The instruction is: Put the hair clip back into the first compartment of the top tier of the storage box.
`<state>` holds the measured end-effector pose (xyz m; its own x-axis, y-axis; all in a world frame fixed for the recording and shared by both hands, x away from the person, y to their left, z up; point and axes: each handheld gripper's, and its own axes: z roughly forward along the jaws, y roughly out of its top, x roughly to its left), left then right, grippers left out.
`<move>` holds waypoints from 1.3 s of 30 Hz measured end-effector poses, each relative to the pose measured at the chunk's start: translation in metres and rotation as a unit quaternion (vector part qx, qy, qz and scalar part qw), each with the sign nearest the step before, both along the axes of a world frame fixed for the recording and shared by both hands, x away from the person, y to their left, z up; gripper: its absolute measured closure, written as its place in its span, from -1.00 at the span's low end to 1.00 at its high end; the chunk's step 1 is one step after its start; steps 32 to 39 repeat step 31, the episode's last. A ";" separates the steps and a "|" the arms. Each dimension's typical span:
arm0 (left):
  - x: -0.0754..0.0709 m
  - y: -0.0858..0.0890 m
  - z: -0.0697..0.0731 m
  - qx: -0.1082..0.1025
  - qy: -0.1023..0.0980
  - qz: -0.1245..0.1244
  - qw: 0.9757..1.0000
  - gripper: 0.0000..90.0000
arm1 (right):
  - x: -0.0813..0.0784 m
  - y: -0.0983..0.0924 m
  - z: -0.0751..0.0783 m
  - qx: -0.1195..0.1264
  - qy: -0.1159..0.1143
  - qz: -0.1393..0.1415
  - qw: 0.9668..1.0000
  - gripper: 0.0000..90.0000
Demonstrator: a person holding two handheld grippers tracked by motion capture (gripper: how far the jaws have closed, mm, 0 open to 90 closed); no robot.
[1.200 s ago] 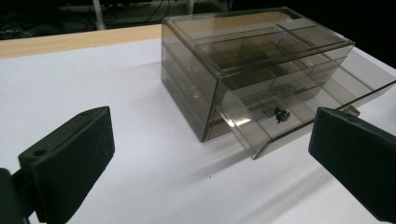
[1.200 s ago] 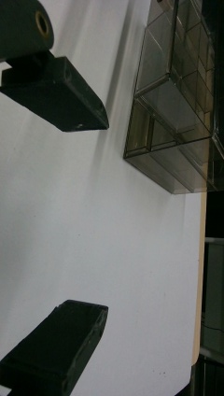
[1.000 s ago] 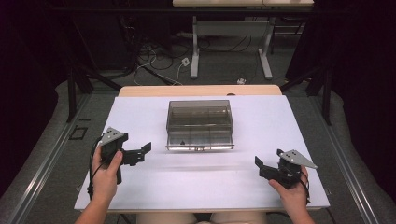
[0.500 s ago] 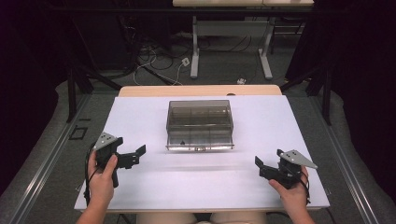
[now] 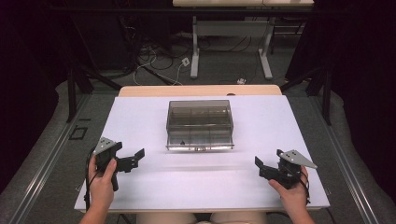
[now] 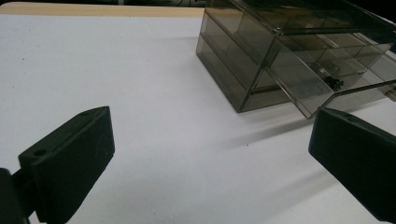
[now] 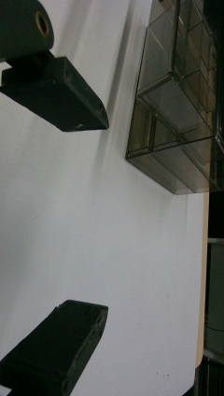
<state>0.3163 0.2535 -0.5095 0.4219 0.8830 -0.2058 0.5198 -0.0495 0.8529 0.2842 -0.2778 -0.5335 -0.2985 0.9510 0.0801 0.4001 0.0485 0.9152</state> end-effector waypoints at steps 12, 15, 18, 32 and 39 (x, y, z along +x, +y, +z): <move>-0.002 0.001 -0.008 -0.001 0.003 -0.002 1.000 -0.99 | 0.001 0.001 -0.001 -0.003 0.008 0.010 1.000 -0.80; -0.002 0.000 -0.010 0.001 0.006 -0.004 1.000 -0.99 | 0.001 0.001 -0.002 -0.002 0.007 0.010 1.000 -0.80; -0.002 -0.001 -0.011 0.005 0.005 -0.004 1.000 -0.99 | 0.001 0.001 -0.001 -0.004 0.008 0.011 1.000 -0.80; -0.002 0.000 -0.014 0.007 0.007 -0.004 1.000 -0.99 | 0.001 0.001 -0.002 -0.001 0.007 0.009 1.000 -0.80; -0.002 0.000 -0.014 0.007 0.007 -0.004 1.000 -0.99 | 0.001 0.001 -0.002 -0.001 0.007 0.009 1.000 -0.80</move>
